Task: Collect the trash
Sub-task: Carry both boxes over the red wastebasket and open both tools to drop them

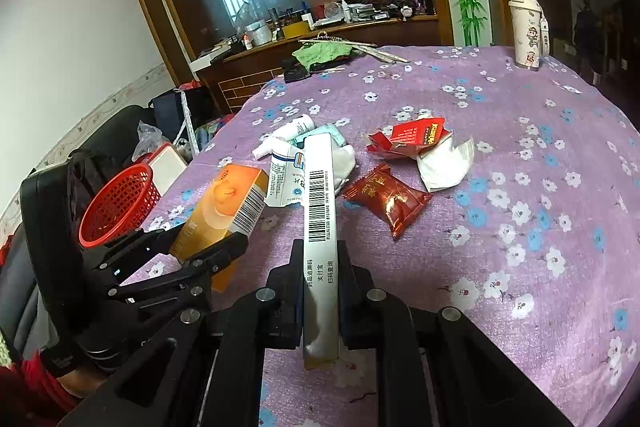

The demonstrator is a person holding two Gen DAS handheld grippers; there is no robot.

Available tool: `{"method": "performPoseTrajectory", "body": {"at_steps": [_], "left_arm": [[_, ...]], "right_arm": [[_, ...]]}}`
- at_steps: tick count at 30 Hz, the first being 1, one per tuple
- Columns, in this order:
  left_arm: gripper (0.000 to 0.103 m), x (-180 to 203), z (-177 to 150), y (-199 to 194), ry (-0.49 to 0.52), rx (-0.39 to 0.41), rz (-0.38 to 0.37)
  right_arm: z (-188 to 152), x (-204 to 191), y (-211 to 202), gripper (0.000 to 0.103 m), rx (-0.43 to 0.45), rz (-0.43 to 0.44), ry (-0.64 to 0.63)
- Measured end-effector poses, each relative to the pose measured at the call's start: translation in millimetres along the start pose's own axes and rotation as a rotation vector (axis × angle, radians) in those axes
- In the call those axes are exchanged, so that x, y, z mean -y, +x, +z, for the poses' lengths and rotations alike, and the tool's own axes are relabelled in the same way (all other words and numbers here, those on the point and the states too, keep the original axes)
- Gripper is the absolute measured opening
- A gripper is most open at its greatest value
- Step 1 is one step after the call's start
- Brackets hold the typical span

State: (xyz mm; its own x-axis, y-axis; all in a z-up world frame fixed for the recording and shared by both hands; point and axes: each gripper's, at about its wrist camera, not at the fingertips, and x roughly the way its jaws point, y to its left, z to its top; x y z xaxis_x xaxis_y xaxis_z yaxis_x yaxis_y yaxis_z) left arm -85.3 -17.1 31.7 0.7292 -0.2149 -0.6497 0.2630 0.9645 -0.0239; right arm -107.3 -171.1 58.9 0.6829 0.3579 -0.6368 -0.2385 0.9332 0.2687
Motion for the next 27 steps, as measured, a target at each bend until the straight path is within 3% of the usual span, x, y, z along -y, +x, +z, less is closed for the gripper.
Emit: {"method": "performPoseTrajectory", "body": {"at_steps": [27], "left_arm": [[0.045,-29,6,-19,-0.054,0.038,0.049]], "right_arm": [[9,-19,5,0.014,-0.015,0.022,-0.043]]}}
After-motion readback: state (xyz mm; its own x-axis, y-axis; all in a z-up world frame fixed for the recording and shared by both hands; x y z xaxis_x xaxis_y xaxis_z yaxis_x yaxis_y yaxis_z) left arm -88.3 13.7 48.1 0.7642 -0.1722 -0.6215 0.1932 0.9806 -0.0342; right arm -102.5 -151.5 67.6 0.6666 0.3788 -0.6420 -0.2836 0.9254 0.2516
